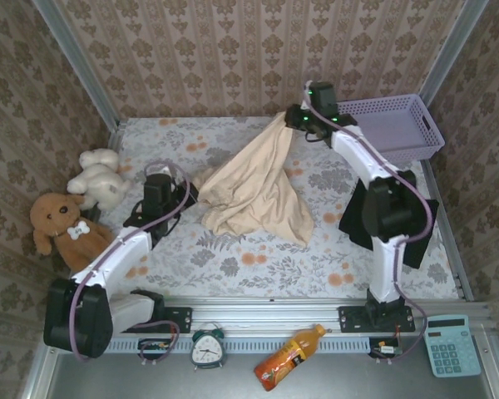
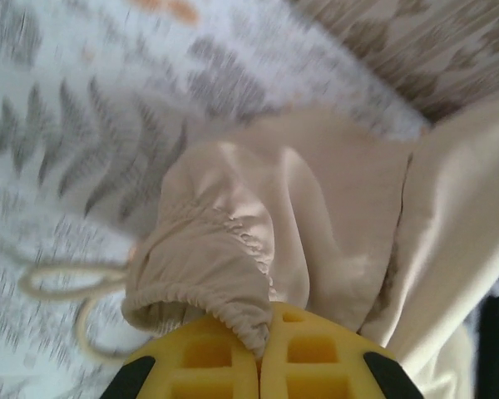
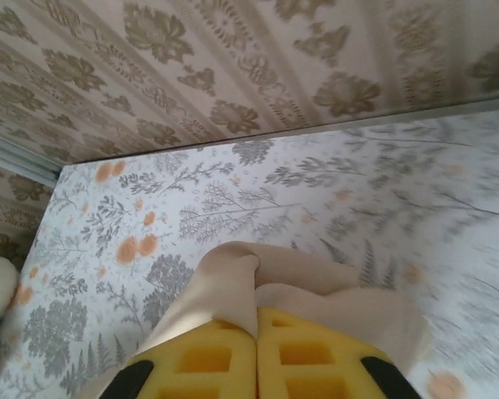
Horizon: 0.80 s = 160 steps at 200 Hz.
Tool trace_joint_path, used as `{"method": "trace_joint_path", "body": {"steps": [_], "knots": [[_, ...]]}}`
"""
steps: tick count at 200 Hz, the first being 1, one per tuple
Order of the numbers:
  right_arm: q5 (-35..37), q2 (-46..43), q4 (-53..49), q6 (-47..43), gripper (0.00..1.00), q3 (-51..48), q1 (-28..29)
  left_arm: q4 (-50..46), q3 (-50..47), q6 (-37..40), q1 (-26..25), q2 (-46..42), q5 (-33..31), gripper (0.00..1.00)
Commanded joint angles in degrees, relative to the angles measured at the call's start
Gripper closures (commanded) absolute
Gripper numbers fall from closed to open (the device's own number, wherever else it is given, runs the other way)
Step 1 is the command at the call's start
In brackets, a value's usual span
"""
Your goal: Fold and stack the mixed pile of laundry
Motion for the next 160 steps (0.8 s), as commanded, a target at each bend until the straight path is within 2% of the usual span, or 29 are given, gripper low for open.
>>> {"method": "trace_joint_path", "body": {"steps": [1,15,37,73,94,112,132,150,160], "knots": [[0.39,6.67,-6.05,-2.60,0.65,9.62,1.34,-0.13,-1.71,-3.44,-1.60,-1.51,-2.92,1.00],[0.18,6.37,-8.90,-2.66,0.56,9.91,2.27,-1.73,0.09,-1.64,-2.34,-1.80,-2.96,1.00],[1.80,-1.05,-8.13,-3.83,0.46,-1.49,4.30,-2.21,3.70,1.16,-2.51,-1.07,-1.85,1.00],[6.33,-19.91,-3.35,-3.63,0.42,-29.13,12.65,-3.08,10.49,5.48,-2.56,3.43,-5.41,1.00],[7.62,-25.93,0.40,-0.94,0.42,-39.17,19.89,-2.33,14.07,7.69,-1.69,8.56,-7.06,1.00],[9.41,-25.85,1.11,0.84,0.40,-40.34,26.62,-1.04,16.81,8.81,-0.44,13.40,-5.61,1.00],[11.33,-21.36,2.67,3.01,0.32,-37.84,32.96,0.57,17.67,9.62,0.57,17.62,-3.98,1.00],[17.98,-15.38,-0.78,6.98,0.23,-32.82,36.86,2.54,16.86,8.94,2.21,19.99,-2.43,1.00],[18.43,-12.39,-1.14,9.84,0.21,-30.85,37.73,3.49,16.07,8.25,3.43,20.66,-1.29,1.00]]}}
